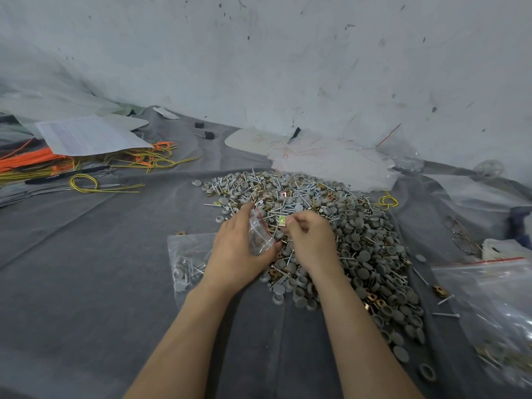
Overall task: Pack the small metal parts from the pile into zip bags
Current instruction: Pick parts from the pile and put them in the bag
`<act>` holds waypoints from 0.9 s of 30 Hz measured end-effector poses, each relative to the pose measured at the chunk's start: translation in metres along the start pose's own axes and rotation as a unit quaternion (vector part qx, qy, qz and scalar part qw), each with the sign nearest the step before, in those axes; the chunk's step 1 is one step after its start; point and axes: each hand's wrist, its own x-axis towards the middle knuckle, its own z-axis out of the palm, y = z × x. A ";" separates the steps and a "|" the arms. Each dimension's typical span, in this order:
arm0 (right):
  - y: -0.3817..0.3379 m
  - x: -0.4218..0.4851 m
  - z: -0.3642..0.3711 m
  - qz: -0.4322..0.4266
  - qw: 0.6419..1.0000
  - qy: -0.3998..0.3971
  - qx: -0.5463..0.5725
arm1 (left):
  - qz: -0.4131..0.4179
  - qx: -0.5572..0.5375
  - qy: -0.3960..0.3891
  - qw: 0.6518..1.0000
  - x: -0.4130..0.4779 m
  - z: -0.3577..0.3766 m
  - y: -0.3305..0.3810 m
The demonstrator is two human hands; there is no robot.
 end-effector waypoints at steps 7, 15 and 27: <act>-0.003 -0.002 0.000 -0.007 0.997 -0.026 0.077 | 0.008 0.000 0.002 1.000 -0.001 0.001 -0.002; -0.001 0.001 -0.001 0.003 0.996 -0.003 0.084 | 0.014 0.005 0.011 1.000 -0.001 0.002 -0.003; 0.009 0.016 -0.024 0.121 0.934 0.099 0.321 | 0.199 0.050 0.038 0.978 -0.008 0.030 0.059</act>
